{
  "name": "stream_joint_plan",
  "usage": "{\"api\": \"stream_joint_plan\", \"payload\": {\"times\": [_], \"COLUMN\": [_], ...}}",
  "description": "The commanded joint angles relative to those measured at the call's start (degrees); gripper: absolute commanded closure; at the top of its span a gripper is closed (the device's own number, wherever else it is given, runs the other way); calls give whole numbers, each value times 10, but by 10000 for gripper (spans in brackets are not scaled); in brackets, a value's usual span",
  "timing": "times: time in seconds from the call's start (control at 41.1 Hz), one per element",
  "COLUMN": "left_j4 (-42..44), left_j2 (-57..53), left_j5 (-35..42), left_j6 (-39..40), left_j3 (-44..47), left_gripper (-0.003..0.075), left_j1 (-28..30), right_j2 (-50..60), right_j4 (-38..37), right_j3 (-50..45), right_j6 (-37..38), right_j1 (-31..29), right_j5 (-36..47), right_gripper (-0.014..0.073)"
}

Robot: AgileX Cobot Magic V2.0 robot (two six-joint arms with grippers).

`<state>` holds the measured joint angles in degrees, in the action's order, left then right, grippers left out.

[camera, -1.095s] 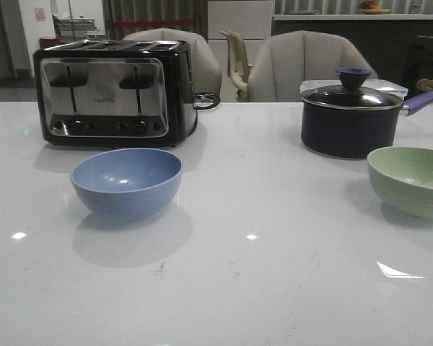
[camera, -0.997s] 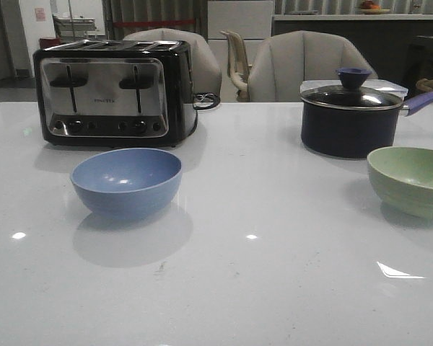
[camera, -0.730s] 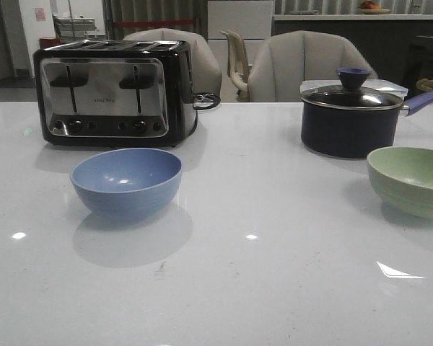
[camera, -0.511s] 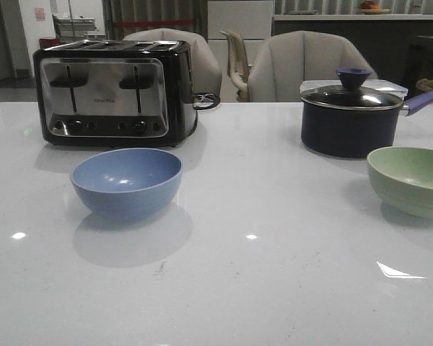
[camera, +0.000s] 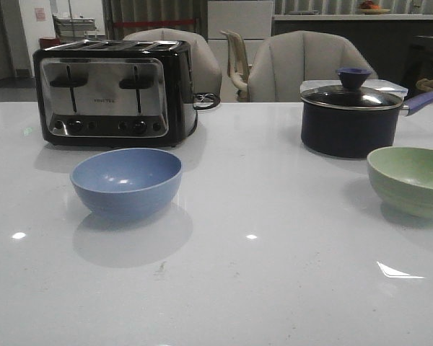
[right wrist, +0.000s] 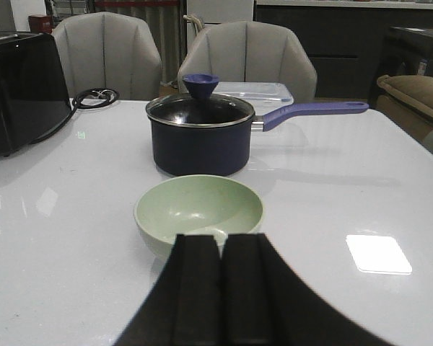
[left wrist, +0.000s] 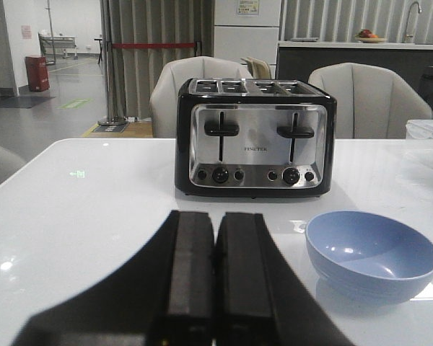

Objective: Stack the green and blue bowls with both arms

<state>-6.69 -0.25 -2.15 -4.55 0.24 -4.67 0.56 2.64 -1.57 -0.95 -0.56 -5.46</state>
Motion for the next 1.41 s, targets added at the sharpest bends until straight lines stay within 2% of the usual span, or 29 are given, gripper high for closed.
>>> {"api": "stream_joint_plan", "payload": {"times": [0.0,0.243,0.438,0.584,0.876,1.119,1.265,1.387], "left_j4": [-5,-5,-5,-5,-5,-5,-5,-5], "left_j2": [-12,-12,-7,30,174,260,300,329], "left_j5": [52,61,35,-23,-172,-230,-288,-298], "left_j6": [0,0,0,0,0,0,0,0], "left_j3": [12,-5,-99,-193,-363,-376,-376,-376], "left_gripper": [620,619,619,619,619,619,619,620], "left_j1": [1,1,1,1,1,1,1,1], "right_j2": [12,12,12,-6,-131,-243,-294,-323], "right_j4": [9,23,6,-51,-30,-26,-26,-26], "right_j3": [0,3,72,162,336,372,368,365], "right_j6": [-4,-4,-4,-4,-4,-4,-4,-4], "right_j1": [-2,-2,-2,-2,-2,-2,-2,-2], "right_j5": [47,65,20,-46,-192,-284,-307,-310], "right_gripper": [559,559,559,559,559,559,559,559]}}
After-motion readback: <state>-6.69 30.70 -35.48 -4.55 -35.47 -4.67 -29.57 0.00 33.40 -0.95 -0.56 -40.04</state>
